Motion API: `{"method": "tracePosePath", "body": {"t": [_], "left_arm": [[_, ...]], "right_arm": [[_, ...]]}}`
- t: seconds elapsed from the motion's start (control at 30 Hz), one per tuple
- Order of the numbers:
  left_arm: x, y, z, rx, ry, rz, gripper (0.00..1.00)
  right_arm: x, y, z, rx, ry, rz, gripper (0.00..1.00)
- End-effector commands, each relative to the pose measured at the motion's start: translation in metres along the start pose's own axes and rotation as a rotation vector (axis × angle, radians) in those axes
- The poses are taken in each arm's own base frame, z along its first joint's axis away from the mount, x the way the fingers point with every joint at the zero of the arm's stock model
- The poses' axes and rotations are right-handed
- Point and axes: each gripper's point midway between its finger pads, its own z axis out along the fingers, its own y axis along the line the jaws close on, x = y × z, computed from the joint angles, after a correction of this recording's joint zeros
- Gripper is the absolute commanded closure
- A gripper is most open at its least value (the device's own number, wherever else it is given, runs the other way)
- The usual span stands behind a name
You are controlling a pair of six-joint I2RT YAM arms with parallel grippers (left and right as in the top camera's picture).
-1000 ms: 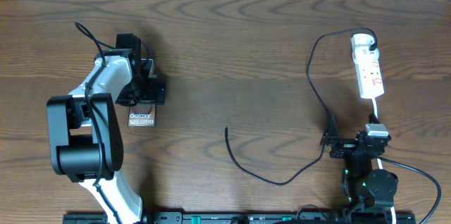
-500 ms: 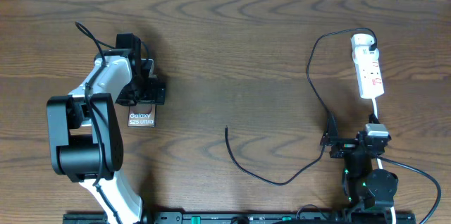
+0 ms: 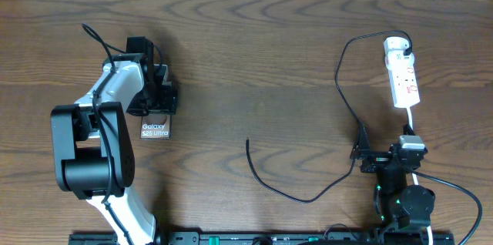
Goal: Plug charger to phone and switch on socket
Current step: 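Close the left gripper on the phone's long edges, then lift the phone with the left gripper and tilt it upright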
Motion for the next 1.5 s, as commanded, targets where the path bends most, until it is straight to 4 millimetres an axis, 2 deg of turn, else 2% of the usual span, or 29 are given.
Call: {"method": "tracePosePath", "body": {"t": [0.0, 0.07, 0.2, 0.33, 0.57, 0.77, 0.87, 0.9, 0.93, 1.1, 1.2, 1.37, 1.47], "left_arm": [[0.019, -0.003, 0.018, 0.019, 0.073, 0.005, 0.23], [0.019, -0.003, 0.018, 0.019, 0.073, 0.005, 0.23], [0.019, -0.003, 0.018, 0.019, 0.073, 0.005, 0.32], [0.020, -0.003, 0.018, 0.019, 0.074, 0.005, 0.33], [0.019, -0.003, 0.018, 0.019, 0.073, 0.005, 0.48], [0.019, -0.003, 0.018, 0.019, 0.073, 0.005, 0.65], [0.019, -0.003, 0.018, 0.018, 0.072, 0.005, 0.81], [0.019, -0.002, 0.018, 0.018, 0.070, 0.005, 0.91], [0.018, -0.002, 0.018, 0.018, 0.069, 0.005, 0.93], [0.018, -0.002, 0.017, 0.018, 0.066, 0.005, 0.93], [0.011, -0.002, 0.012, 0.016, 0.045, 0.005, 0.93], [-0.011, -0.001, -0.013, 0.016, -0.043, -0.009, 0.93], [-0.026, -0.010, -0.039, 0.067, -0.128, -0.004, 0.93]], "right_arm": [[0.001, 0.005, 0.000, -0.025, 0.001, -0.010, 0.01], [0.001, 0.005, 0.000, -0.025, 0.001, -0.010, 0.01], [0.001, 0.005, 0.000, -0.025, 0.001, -0.010, 0.01], [0.001, 0.005, 0.000, -0.025, 0.001, -0.010, 0.01], [0.001, 0.005, 0.000, -0.025, 0.001, -0.010, 0.01], [0.001, 0.005, 0.000, -0.025, 0.001, -0.010, 0.01], [0.001, 0.005, 0.000, -0.025, 0.001, -0.010, 0.01], [0.001, 0.005, 0.000, -0.025, 0.001, -0.010, 0.01], [0.001, 0.005, 0.000, -0.025, 0.001, -0.010, 0.01], [0.001, 0.005, 0.000, -0.025, 0.001, -0.010, 0.01], [0.001, 0.005, 0.000, -0.025, 0.001, -0.010, 0.01], [0.001, 0.005, 0.000, -0.025, 0.001, -0.010, 0.01], [0.001, 0.005, 0.000, -0.025, 0.001, -0.010, 0.01]]}}
